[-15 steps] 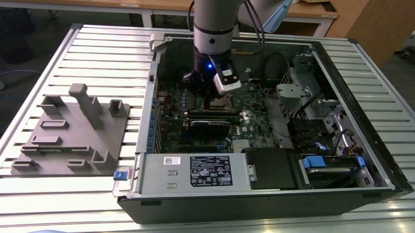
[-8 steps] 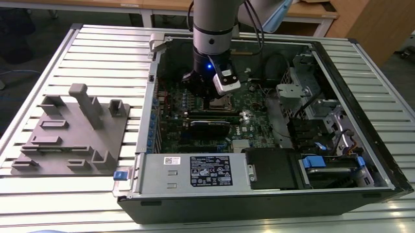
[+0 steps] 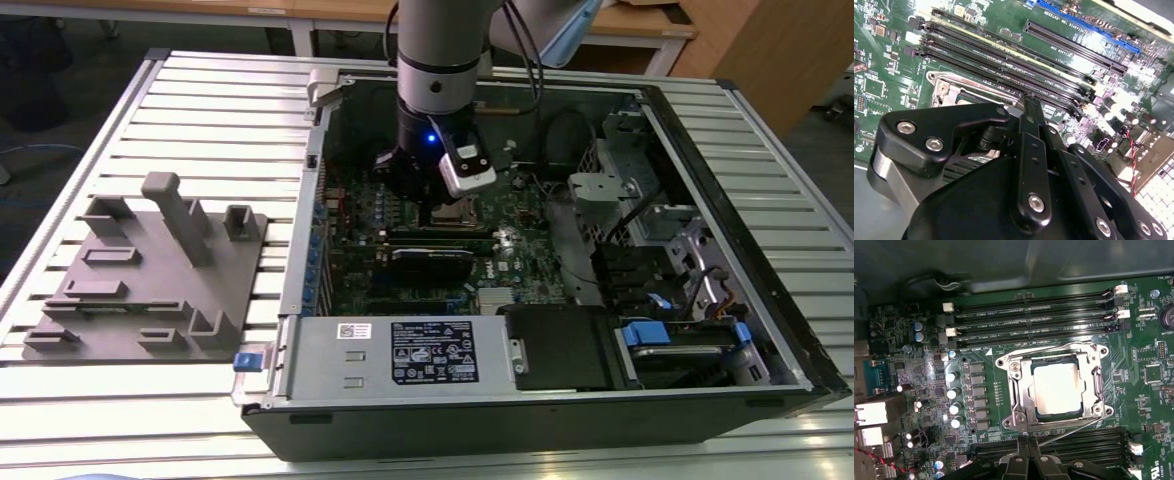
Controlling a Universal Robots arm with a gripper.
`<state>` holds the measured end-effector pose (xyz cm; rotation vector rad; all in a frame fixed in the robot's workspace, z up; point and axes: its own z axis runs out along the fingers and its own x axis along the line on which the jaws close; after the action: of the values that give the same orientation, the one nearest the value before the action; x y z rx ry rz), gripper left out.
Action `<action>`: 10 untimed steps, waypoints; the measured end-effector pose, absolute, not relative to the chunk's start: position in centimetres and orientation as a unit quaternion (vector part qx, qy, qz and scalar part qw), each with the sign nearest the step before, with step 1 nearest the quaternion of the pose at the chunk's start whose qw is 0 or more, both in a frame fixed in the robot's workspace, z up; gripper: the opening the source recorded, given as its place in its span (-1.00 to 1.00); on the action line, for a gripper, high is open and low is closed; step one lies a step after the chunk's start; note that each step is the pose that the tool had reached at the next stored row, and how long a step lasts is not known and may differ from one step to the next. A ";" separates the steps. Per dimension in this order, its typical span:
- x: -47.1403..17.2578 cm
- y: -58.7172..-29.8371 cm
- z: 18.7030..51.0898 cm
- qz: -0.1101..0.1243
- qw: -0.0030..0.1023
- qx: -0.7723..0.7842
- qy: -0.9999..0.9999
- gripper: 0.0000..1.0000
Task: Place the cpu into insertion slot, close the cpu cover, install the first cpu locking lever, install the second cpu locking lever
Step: 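Install the second cpu locking lever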
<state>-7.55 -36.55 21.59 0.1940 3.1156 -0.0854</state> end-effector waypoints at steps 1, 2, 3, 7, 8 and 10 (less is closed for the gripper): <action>-7.6 -36.6 21.6 -0.027 0.009 0.060 0.998 -0.80; -7.6 -36.6 21.6 -0.027 0.010 0.059 0.998 -0.80; -7.6 -36.6 21.6 -0.027 0.010 0.057 0.998 -0.80; -7.6 -36.7 21.6 -0.027 0.010 0.052 0.998 -0.80; -7.6 -36.7 21.6 -0.027 0.010 0.052 0.998 -0.80; -7.7 -36.8 21.6 -0.027 0.010 0.051 0.998 -0.80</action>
<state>-7.66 -36.82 21.56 0.1606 3.1169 -0.0849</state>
